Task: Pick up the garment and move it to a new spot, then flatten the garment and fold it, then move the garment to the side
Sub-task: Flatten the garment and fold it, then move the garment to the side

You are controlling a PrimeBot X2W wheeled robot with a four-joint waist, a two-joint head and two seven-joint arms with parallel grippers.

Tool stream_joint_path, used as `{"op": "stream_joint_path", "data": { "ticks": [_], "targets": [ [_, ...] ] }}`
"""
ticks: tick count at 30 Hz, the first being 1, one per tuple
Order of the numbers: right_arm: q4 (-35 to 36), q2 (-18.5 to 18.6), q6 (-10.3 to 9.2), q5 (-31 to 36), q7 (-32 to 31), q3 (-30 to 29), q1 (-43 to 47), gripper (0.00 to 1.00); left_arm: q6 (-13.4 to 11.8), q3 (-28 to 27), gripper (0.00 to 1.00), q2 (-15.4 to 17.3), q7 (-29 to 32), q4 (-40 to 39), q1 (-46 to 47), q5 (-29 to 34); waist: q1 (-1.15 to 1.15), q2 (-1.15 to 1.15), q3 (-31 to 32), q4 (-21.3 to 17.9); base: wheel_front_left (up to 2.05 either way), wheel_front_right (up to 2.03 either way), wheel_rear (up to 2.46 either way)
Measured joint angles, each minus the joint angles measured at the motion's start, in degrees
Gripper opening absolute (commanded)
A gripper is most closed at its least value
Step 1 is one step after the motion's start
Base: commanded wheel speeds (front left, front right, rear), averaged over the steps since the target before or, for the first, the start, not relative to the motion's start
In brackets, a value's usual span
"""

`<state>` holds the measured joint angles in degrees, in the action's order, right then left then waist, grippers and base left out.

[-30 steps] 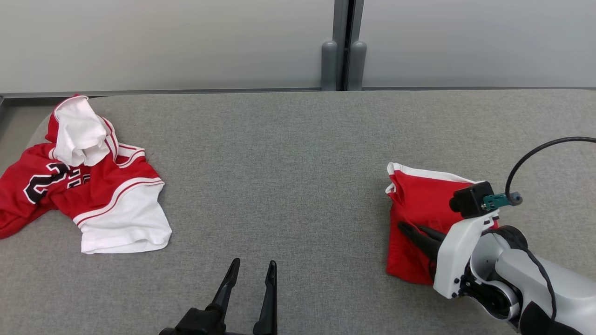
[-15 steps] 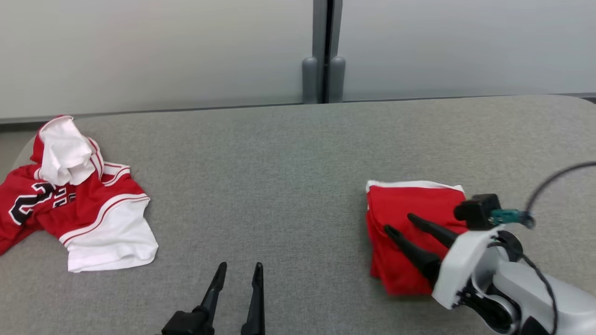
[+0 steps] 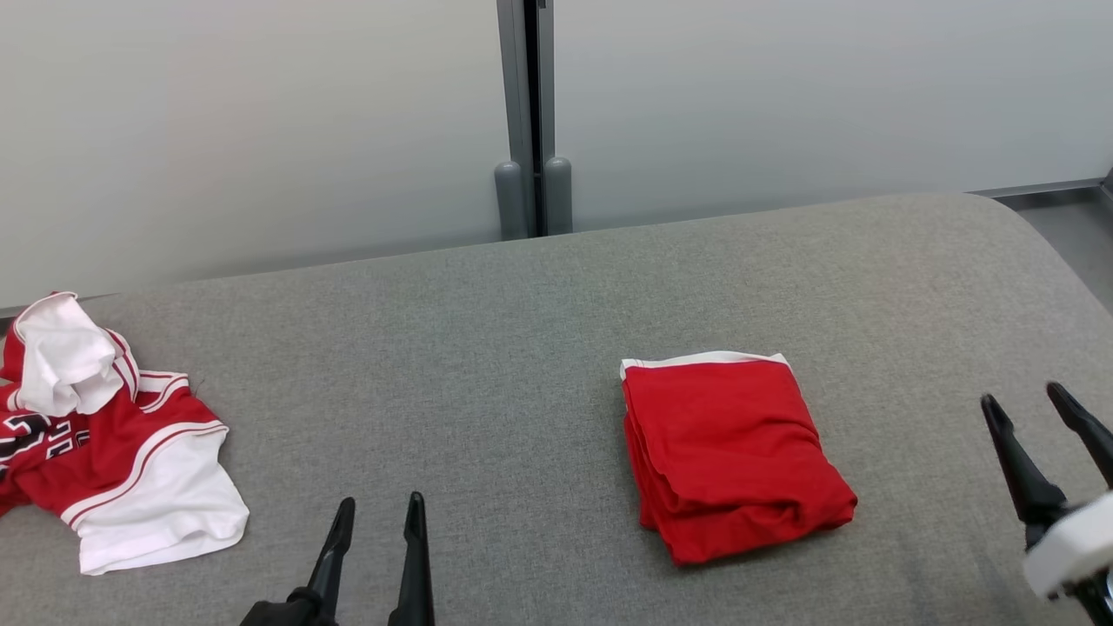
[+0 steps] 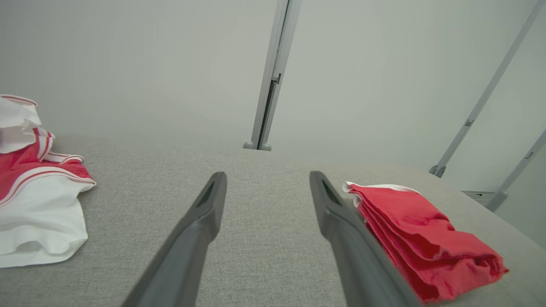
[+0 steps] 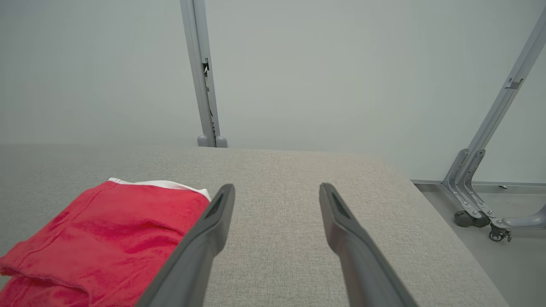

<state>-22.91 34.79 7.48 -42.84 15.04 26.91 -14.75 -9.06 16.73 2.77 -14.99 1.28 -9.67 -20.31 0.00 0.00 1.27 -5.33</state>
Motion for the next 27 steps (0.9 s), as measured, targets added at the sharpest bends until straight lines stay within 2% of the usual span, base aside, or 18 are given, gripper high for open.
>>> {"op": "stream_joint_path", "data": {
  "ticks": [2,4,7,9,17,27],
  "targets": [
    [2.2,-2.2,0.00,7.6,0.1,-7.9,5.7,1.00,0.3,-0.9,1.00,0.0,0.0,-0.6,-0.4,0.1,0.00,0.00,0.3,-0.1,0.00,0.00,0.00],
    [4.7,-5.8,0.00,12.4,0.1,-14.5,10.9,1.00,0.7,-1.5,1.00,0.0,0.0,-0.8,-0.9,0.6,0.00,0.00,0.7,-0.2,0.00,0.00,0.00],
    [7.7,-10.3,0.01,17.9,0.1,-20.9,17.4,1.00,1.0,-2.7,1.00,0.0,0.0,-1.1,-2.3,1.3,0.00,0.00,1.3,-0.4,0.00,0.00,0.00],
    [9.0,-12.5,0.00,20.0,0.1,-23.1,20.1,1.00,1.4,-3.4,1.00,0.0,0.0,-1.2,-2.9,1.5,0.00,0.00,1.7,-0.6,0.00,0.00,0.00],
    [10.0,-16.4,0.01,23.3,0.1,-25.2,23.0,1.00,2.2,-4.6,1.00,0.0,0.0,-0.8,-4.0,2.1,0.00,0.00,2.7,-0.6,0.00,0.00,0.00],
    [9.5,-16.4,0.01,23.3,0.1,-25.1,22.4,1.00,2.5,-4.8,1.00,0.0,0.0,0.0,-4.0,2.2,0.00,0.00,3.0,1.1,0.00,0.00,0.00]
  ]
}}
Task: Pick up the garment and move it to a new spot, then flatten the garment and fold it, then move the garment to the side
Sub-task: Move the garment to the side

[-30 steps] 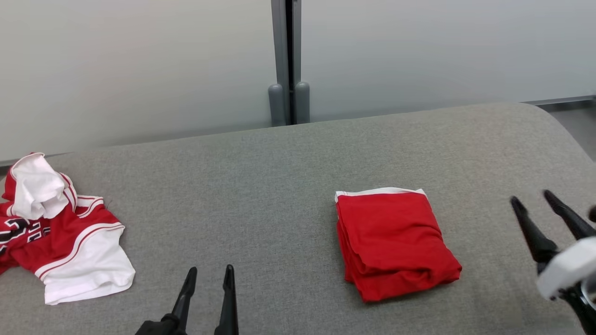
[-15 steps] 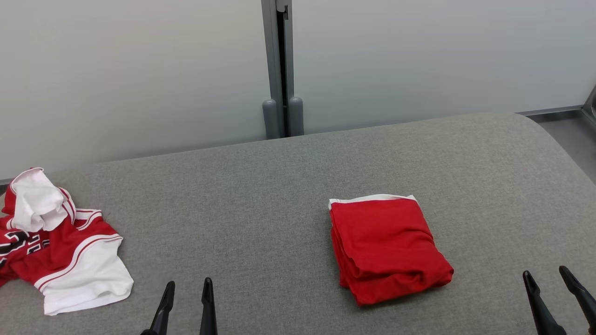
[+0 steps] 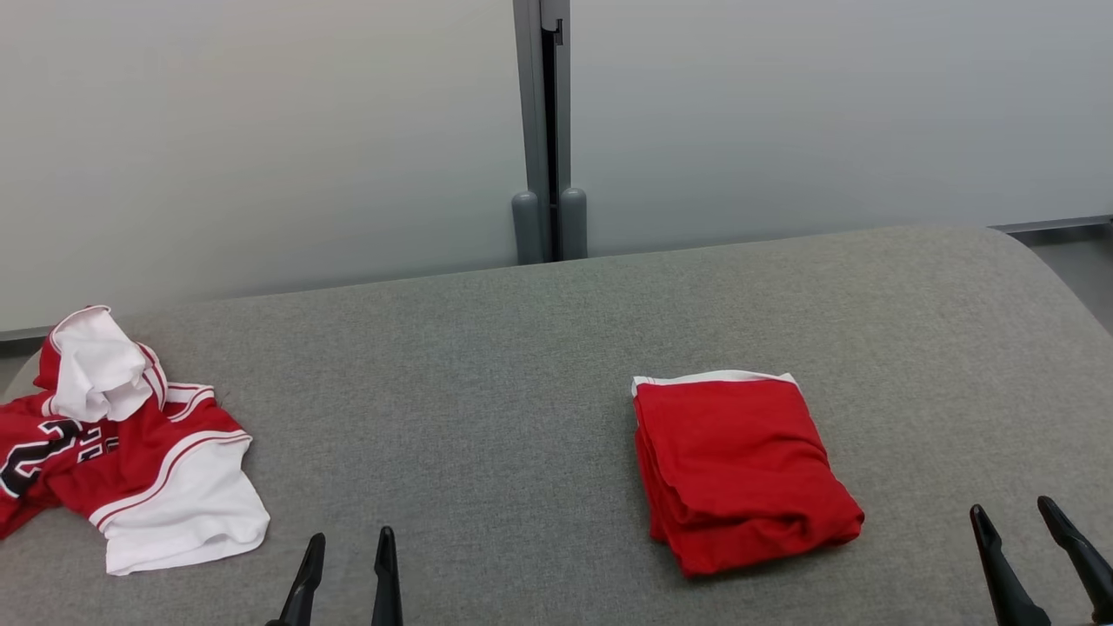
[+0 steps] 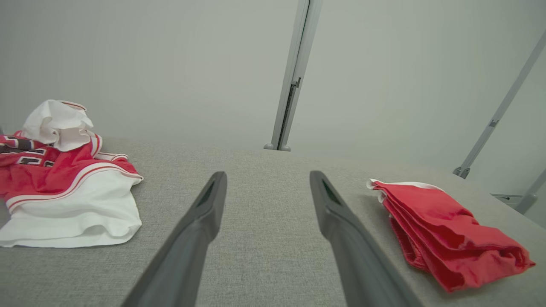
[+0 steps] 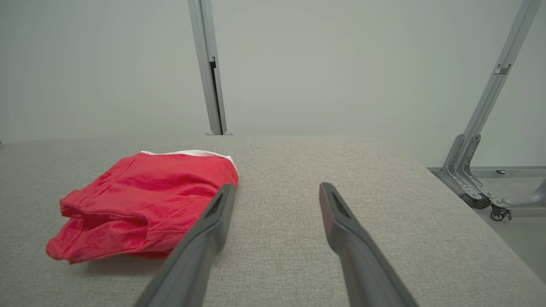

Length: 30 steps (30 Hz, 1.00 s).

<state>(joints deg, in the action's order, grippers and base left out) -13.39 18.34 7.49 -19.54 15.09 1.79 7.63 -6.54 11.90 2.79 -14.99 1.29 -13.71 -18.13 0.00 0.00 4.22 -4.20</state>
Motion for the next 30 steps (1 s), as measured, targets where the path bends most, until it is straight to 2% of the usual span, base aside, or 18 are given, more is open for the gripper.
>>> {"op": "stream_joint_path", "data": {
  "ticks": [5,10,13,16,20,23,30],
  "targets": [
    [-0.4,0.0,0.00,-0.4,0.0,0.5,-0.2,1.00,0.0,-0.4,1.00,0.0,0.0,0.1,-0.3,0.0,0.00,0.00,0.3,0.9,0.00,0.00,0.00],
    [-1.6,1.5,0.00,-5.1,0.0,4.1,-2.6,1.00,0.2,-0.5,1.00,0.0,0.0,-0.1,-0.6,0.1,0.00,0.00,0.2,1.4,0.00,0.00,0.00],
    [-2.4,5.1,0.00,-11.2,-3.1,8.5,-7.0,1.00,0.2,-0.1,1.00,0.0,0.0,-0.3,-0.4,0.5,0.00,0.00,-0.7,1.8,0.00,0.00,0.00],
    [-2.8,8.7,0.00,-19.4,-10.1,12.9,-12.0,1.00,0.5,1.0,1.00,0.0,0.0,-0.3,0.8,1.3,0.00,0.00,-2.0,2.6,0.00,0.00,0.00],
    [-4.8,11.5,-0.01,-30.4,-18.8,17.6,-16.7,1.00,0.6,2.8,1.00,0.0,0.0,0.4,2.6,2.1,0.00,0.00,-4.0,4.4,0.00,0.00,0.00],
    [-7.3,12.7,-0.01,-35.6,-22.3,21.0,-19.1,1.00,0.3,3.8,1.00,0.0,0.0,0.6,3.9,2.2,0.00,0.00,-5.7,6.2,0.00,0.00,0.00],
    [-13.7,12.4,-0.01,-43.8,-23.7,25.1,-22.3,1.00,-1.4,6.1,1.00,0.0,0.0,0.6,5.2,2.0,0.00,0.00,-9.0,9.6,0.00,0.00,0.00]
  ]
}}
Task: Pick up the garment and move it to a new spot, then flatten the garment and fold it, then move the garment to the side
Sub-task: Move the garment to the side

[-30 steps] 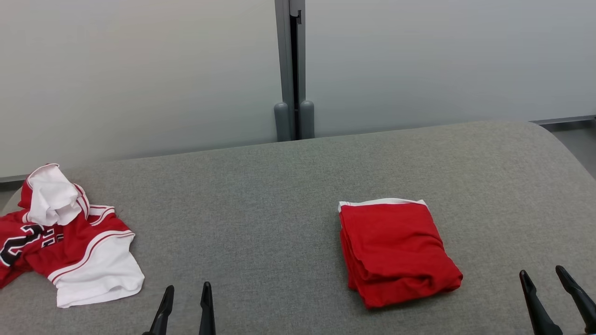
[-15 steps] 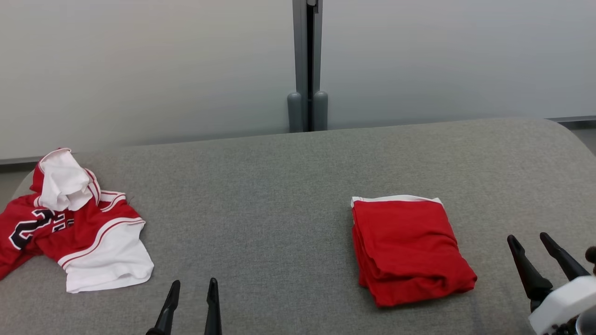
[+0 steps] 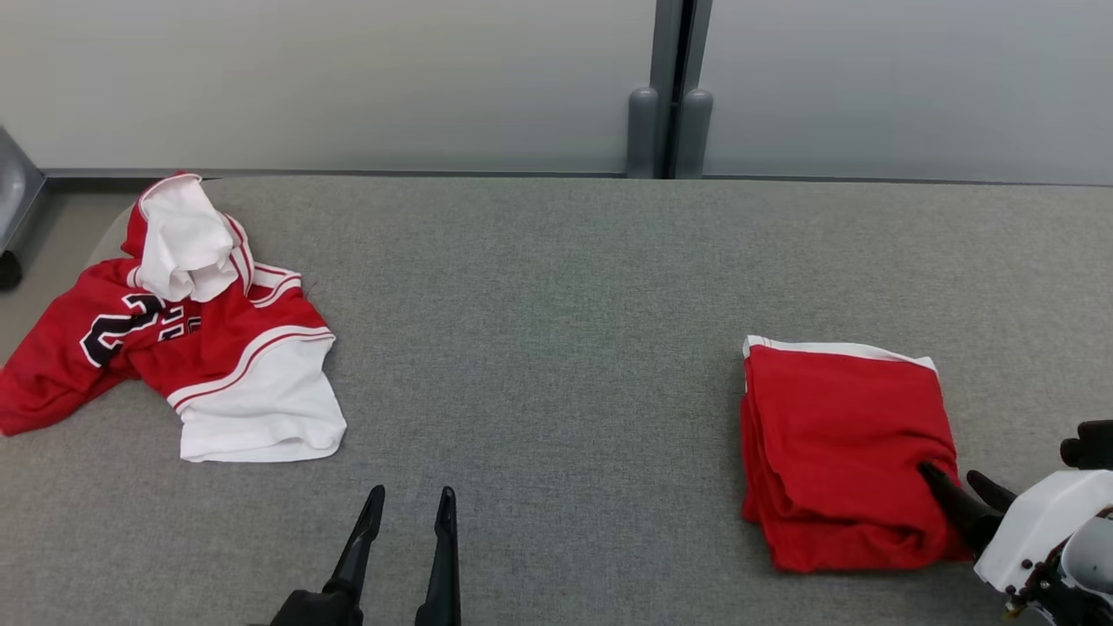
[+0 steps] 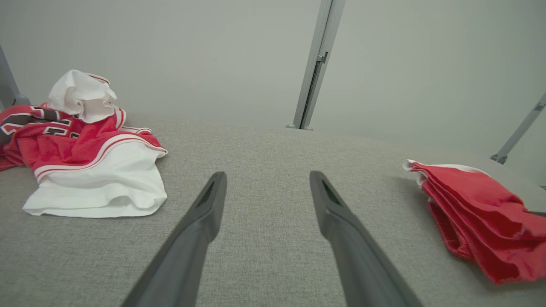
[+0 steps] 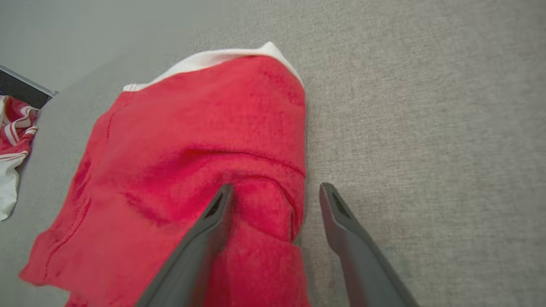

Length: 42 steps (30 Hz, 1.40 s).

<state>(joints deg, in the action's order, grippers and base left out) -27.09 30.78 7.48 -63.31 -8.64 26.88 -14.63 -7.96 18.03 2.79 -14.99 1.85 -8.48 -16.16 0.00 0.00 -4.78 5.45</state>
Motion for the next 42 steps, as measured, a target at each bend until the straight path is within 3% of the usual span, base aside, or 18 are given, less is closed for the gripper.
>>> {"op": "stream_joint_path", "data": {
  "ticks": [3,4,5,6,10,16,21,25,38,40,41,42],
  "targets": [
    [-0.9,-0.4,0.00,-3.2,-0.7,1.9,-0.8,1.00,-0.6,0.5,1.00,0.0,0.0,-0.3,0.6,0.0,0.00,0.00,-1.1,0.6,0.00,0.00,0.00],
    [-0.7,-0.6,0.00,-4.3,-0.7,2.5,-1.4,0.47,-1.0,0.5,1.00,0.0,0.0,-0.4,0.8,0.0,0.00,0.00,-1.5,0.5,0.00,0.00,0.00],
    [-0.7,-0.6,0.00,-4.3,-0.7,2.5,-1.4,0.13,-1.0,0.5,1.00,0.0,0.0,-0.4,0.8,0.0,0.00,0.00,-1.5,0.5,0.00,0.00,0.00],
    [-0.4,-0.7,0.00,-5.3,-0.6,2.8,-2.2,0.00,-1.3,0.6,1.00,0.0,0.0,-0.6,1.0,0.0,0.00,0.00,-1.8,0.2,0.00,0.00,0.00],
    [1.7,1.0,0.01,-8.9,-0.4,4.2,-4.5,0.00,-2.2,1.1,1.00,0.0,0.0,-1.5,2.6,0.0,0.00,0.00,-3.0,-2.2,0.00,0.00,0.00],
    [-0.1,8.4,0.00,-9.1,0.7,6.2,-9.1,0.00,-2.7,2.2,1.00,0.0,0.0,-1.7,6.2,1.3,0.00,0.00,-6.0,-7.7,0.00,0.00,0.00],
    [-4.4,14.2,0.01,-6.9,3.1,7.6,-14.8,0.00,-2.6,3.0,1.00,0.0,0.0,-1.5,10.0,3.6,0.00,0.00,-9.8,-11.6,0.00,0.00,0.00],
    [-10.2,16.6,0.00,-4.0,6.0,9.5,-18.8,0.00,-2.6,4.0,1.00,0.0,0.0,-1.4,11.4,4.4,0.00,0.00,-12.7,-13.7,0.00,0.00,0.00],
    [-22.4,20.1,0.01,1.0,14.3,15.8,-27.8,0.02,-4.2,5.3,1.00,0.0,0.0,-2.4,11.1,5.6,0.00,0.00,-16.5,-11.1,0.00,0.00,0.00],
    [-24.0,20.4,0.01,2.1,15.4,17.1,-28.6,0.50,-4.7,5.2,1.00,0.0,0.0,-2.9,11.1,5.6,0.00,0.00,-16.9,-10.9,0.00,0.00,0.00],
    [-25.0,20.5,0.02,3.1,16.2,17.9,-29.0,1.00,-4.8,5.2,1.00,0.0,0.0,-3.0,11.1,5.6,0.00,0.00,-17.1,-10.8,0.00,0.00,0.00],
    [-26.3,20.4,0.02,3.4,16.2,18.4,-29.4,1.00,-5.0,5.2,1.00,0.0,0.0,-3.0,11.1,5.6,0.00,0.00,-17.2,-10.9,0.00,0.00,0.00]
  ]
}}
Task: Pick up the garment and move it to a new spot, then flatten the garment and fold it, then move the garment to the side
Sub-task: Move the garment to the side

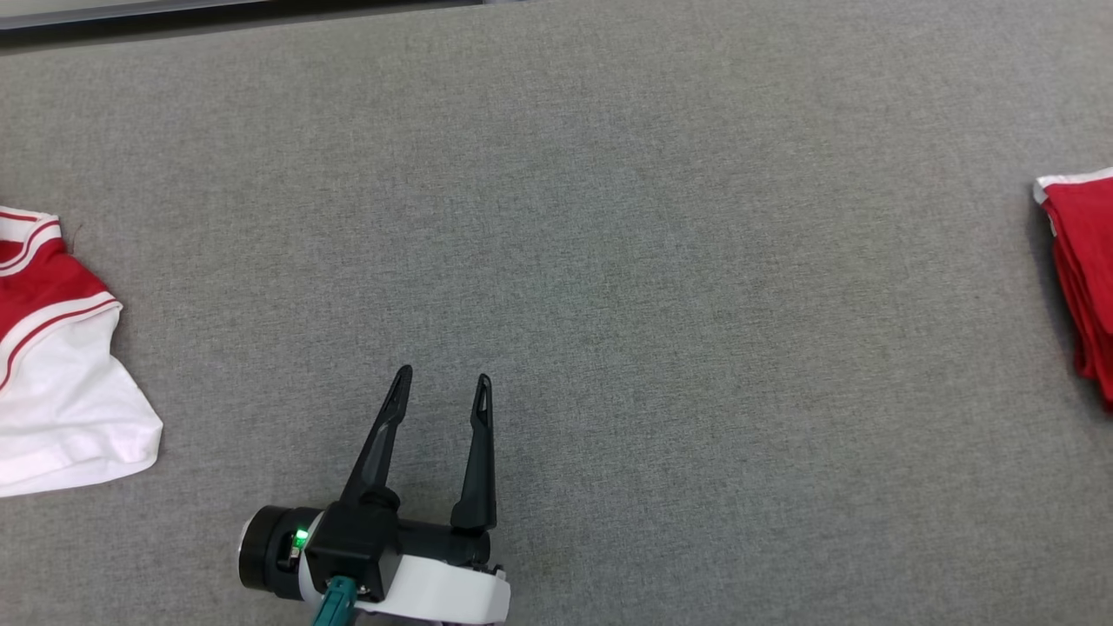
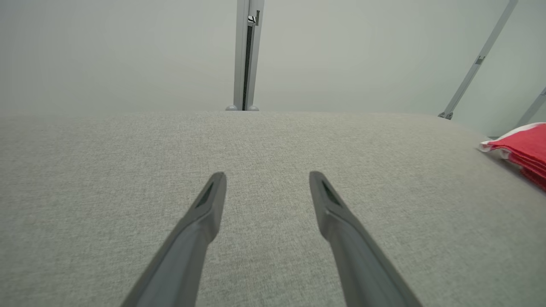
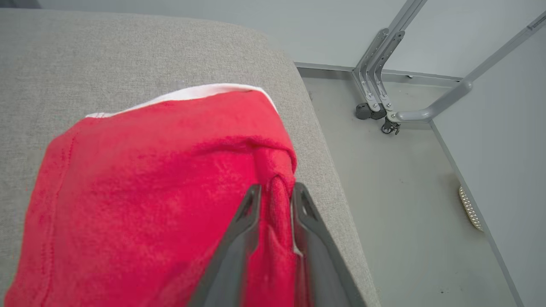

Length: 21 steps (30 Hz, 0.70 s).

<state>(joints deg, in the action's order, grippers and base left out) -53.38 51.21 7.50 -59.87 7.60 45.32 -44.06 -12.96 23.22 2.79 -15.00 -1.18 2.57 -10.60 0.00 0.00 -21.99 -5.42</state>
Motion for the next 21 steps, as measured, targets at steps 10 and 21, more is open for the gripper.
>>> {"op": "stream_joint_path", "data": {
  "ticks": [10,21],
  "targets": [
    [-3.5,1.6,0.00,5.6,5.4,4.5,-2.9,1.00,-0.4,-2.2,1.00,0.0,0.0,-0.2,-0.6,-3.2,0.00,0.00,4.5,-1.6,0.00,0.00,0.00],
    [10.6,-5.3,-0.01,15.0,7.4,-9.9,8.3,1.00,2.9,-9.1,1.00,0.0,0.0,-0.2,-9.8,-5.2,0.00,0.00,17.2,-2.8,0.00,0.00,0.00]
  ]
}}
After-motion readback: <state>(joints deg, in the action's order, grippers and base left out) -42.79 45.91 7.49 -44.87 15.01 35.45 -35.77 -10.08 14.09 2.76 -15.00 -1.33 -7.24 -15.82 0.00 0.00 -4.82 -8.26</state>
